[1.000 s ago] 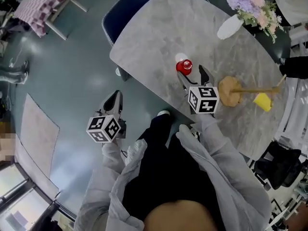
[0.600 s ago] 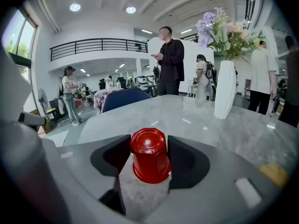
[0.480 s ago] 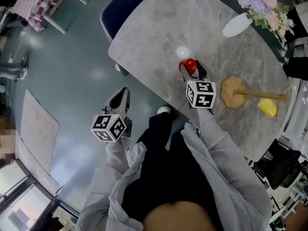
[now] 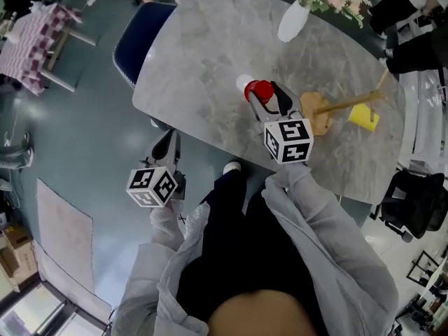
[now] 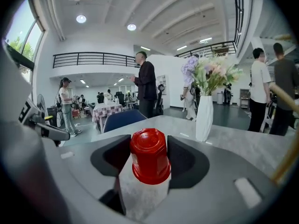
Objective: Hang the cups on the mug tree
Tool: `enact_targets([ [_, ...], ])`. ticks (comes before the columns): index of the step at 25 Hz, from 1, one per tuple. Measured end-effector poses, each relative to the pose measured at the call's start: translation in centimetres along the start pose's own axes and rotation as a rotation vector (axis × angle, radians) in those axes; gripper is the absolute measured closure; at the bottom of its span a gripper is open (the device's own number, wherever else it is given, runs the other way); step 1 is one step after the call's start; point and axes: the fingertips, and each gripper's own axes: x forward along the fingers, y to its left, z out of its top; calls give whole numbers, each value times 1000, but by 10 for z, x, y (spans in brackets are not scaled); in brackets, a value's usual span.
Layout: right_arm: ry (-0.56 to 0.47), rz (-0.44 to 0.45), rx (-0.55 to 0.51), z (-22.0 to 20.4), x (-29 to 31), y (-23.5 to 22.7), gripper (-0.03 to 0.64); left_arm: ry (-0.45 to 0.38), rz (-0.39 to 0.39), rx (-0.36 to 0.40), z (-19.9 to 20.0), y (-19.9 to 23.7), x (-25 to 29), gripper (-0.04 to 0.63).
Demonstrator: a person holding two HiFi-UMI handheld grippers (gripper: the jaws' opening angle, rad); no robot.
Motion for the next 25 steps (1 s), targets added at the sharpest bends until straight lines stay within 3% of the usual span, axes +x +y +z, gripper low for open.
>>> enact_targets([
  [13, -131, -139, -71, 56, -102, -30, 363, 33, -206, 102, 18, -70, 46, 598],
  [18, -139, -251, -166, 52, -143, -48, 362, 81, -295, 141, 12, -100, 67, 598],
  [25, -109, -299, -290, 18, -179, -75, 362, 148, -385, 206, -8, -150, 83, 598],
])
